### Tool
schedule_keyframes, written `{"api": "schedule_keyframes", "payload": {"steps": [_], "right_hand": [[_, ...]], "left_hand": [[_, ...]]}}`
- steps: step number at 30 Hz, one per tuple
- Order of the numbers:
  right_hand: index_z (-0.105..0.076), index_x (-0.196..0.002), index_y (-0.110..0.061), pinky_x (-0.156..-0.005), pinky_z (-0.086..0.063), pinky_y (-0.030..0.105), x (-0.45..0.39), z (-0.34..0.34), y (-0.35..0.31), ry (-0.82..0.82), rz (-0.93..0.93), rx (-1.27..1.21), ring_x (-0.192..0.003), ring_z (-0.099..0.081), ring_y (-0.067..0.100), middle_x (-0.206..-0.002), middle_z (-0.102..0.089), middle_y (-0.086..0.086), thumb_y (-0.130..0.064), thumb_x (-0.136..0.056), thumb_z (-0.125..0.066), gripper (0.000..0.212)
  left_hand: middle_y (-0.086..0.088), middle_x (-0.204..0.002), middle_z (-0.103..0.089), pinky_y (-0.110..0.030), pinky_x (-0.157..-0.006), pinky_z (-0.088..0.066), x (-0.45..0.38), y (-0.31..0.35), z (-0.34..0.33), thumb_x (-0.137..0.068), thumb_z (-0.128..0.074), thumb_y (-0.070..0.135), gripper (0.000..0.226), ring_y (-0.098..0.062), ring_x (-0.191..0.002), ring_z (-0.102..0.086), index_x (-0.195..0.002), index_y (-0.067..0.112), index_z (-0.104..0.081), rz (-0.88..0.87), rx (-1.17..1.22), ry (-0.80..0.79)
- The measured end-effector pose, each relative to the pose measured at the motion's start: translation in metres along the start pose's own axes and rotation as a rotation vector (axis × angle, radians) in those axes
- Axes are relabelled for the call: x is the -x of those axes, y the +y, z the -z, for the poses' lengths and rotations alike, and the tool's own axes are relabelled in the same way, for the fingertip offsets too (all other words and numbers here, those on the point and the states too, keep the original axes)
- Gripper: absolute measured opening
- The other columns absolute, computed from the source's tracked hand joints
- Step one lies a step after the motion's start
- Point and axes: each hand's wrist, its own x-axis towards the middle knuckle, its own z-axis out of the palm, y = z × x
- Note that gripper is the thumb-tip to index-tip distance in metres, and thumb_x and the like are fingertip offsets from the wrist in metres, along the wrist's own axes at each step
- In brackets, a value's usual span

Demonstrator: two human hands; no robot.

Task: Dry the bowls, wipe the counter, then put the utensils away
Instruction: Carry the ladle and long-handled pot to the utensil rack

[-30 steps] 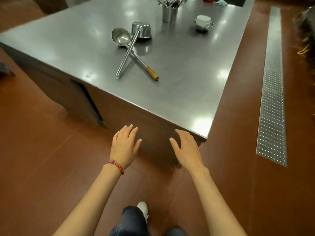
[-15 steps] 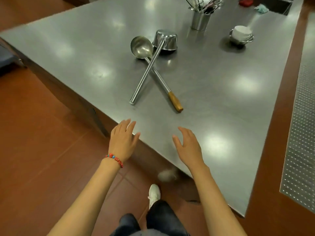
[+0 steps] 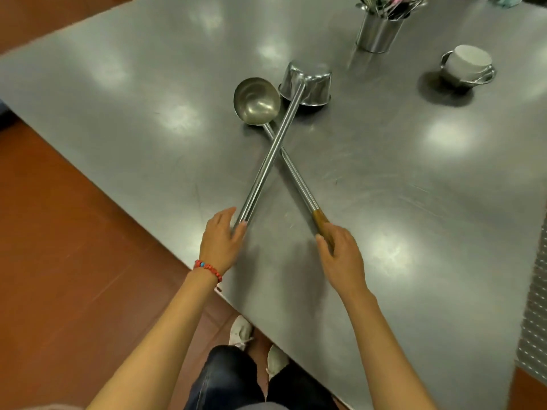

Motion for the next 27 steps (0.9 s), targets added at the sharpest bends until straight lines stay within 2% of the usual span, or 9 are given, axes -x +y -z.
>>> {"api": "schedule_keyframes", "payload": {"steps": [3, 7, 12, 15, 20, 22, 24, 27], "right_hand": [[-0.05, -0.124, -0.017, -0.089, -0.04, 0.028, -0.017, -0.004, 0.004, 0.087, -0.062, 0.031, -0.113, -0.05, 0.021, -0.122, -0.055, 0.005, -0.03, -0.094, -0.046, 0.034], [-0.046, -0.131, -0.014, -0.096, -0.039, 0.033, -0.035, -0.013, 0.013, 0.095, -0.173, 0.093, -0.119, -0.046, 0.022, -0.131, -0.051, 0.007, -0.036, -0.093, -0.046, 0.043], [-0.05, -0.126, -0.013, -0.085, -0.043, 0.032, -0.046, -0.022, 0.019, 0.08, -0.251, 0.097, -0.109, -0.05, 0.021, -0.119, -0.054, 0.007, -0.039, -0.091, -0.049, 0.043], [-0.052, -0.124, -0.012, -0.082, -0.042, 0.029, -0.05, -0.027, 0.021, 0.066, -0.282, 0.088, -0.105, -0.05, 0.021, -0.113, -0.055, 0.006, -0.04, -0.09, -0.051, 0.043], [-0.063, -0.105, -0.015, -0.074, -0.042, 0.027, -0.055, -0.026, 0.021, 0.057, -0.305, 0.009, -0.088, -0.052, 0.018, -0.094, -0.053, 0.001, -0.041, -0.089, -0.052, 0.032], [-0.066, -0.097, -0.015, -0.071, -0.04, 0.025, -0.057, -0.025, 0.022, 0.046, -0.309, -0.03, -0.083, -0.052, 0.017, -0.09, -0.053, 0.001, -0.04, -0.089, -0.053, 0.029], [-0.066, -0.09, -0.013, -0.066, -0.038, 0.024, -0.058, -0.024, 0.022, 0.01, -0.301, -0.038, -0.079, -0.051, 0.017, -0.086, -0.054, 0.002, -0.039, -0.089, -0.052, 0.03], [-0.064, -0.083, -0.011, -0.057, -0.037, 0.022, -0.057, -0.024, 0.017, -0.073, -0.295, -0.033, -0.072, -0.05, 0.014, -0.082, -0.054, 0.002, -0.042, -0.09, -0.049, 0.036]], "left_hand": [[-0.021, -0.127, -0.052, -0.032, -0.098, -0.032, -0.034, -0.008, -0.007, -0.09, -0.053, 0.022, 0.042, -0.032, -0.118, -0.046, -0.127, 0.002, -0.047, 0.073, 0.055, -0.046], [-0.022, -0.113, -0.057, -0.036, -0.089, -0.041, -0.065, -0.015, -0.019, -0.088, -0.057, 0.026, 0.04, -0.033, -0.102, -0.054, -0.12, 0.004, -0.053, 0.108, 0.024, -0.087], [-0.011, -0.087, -0.054, -0.026, -0.065, -0.038, -0.078, -0.012, -0.032, -0.085, -0.06, 0.032, 0.026, -0.021, -0.071, -0.049, -0.091, 0.006, -0.062, 0.053, -0.029, -0.105], [-0.008, -0.075, -0.054, -0.023, -0.055, -0.032, -0.082, -0.011, -0.036, -0.086, -0.059, 0.033, 0.026, -0.018, -0.065, -0.047, -0.075, 0.01, -0.056, 0.042, -0.026, -0.141], [-0.002, -0.07, -0.056, -0.015, -0.053, -0.036, -0.085, -0.007, -0.038, -0.084, -0.063, 0.028, 0.021, -0.018, -0.065, -0.053, -0.077, 0.009, -0.057, 0.114, 0.124, -0.167], [-0.008, -0.069, -0.059, -0.021, -0.054, -0.047, -0.086, -0.005, -0.037, -0.085, -0.061, 0.027, 0.024, -0.024, -0.062, -0.062, -0.076, 0.005, -0.058, 0.183, 0.269, -0.24], [-0.015, -0.067, -0.056, -0.023, -0.046, -0.051, -0.084, 0.0, -0.034, -0.088, -0.058, 0.025, 0.026, -0.02, -0.051, -0.066, -0.074, 0.003, -0.055, 0.26, 0.475, -0.335], [-0.012, -0.064, -0.052, -0.019, -0.039, -0.048, -0.078, 0.01, -0.028, -0.09, -0.053, 0.028, 0.026, -0.013, -0.039, -0.059, -0.078, 0.005, -0.057, 0.345, 0.65, -0.423]]}}
